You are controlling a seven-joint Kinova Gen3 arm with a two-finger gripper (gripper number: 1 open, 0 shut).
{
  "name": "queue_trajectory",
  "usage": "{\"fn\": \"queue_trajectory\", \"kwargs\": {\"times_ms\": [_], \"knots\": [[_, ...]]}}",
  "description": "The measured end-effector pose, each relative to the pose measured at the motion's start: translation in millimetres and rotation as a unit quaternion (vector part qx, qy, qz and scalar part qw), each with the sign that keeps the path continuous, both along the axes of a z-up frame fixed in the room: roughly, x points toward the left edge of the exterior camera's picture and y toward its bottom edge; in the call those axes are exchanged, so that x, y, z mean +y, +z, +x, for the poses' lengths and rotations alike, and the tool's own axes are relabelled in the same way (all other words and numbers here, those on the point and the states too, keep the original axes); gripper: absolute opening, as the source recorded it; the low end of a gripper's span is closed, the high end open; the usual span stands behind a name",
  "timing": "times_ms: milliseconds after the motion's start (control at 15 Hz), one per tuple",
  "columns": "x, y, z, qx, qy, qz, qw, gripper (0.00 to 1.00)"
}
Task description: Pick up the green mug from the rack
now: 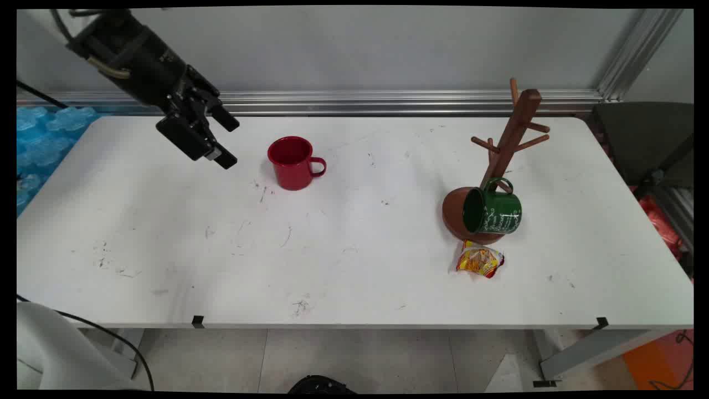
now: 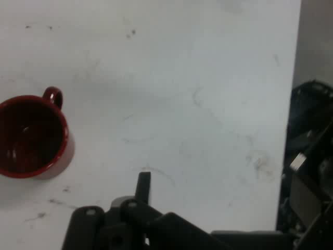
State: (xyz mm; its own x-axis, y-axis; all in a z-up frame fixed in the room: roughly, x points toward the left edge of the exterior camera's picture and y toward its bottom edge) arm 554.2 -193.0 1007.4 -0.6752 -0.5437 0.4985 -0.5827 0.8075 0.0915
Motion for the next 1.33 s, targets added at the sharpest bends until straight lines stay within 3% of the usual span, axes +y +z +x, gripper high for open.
{"fn": "queue_trajectory", "kwargs": {"times_ms": [267,533,933,1333], "knots": [[10,0,-12,0.043,0.024,0.001,0.9988,1.0],[7,-6,-49,0.089,0.037,-0.005,0.9954,1.0],[-25,-30,-110,0.132,0.059,-0.009,0.9895,1.0],[-59,-65,-167,0.162,0.073,0.009,0.9841,1.0]]}}
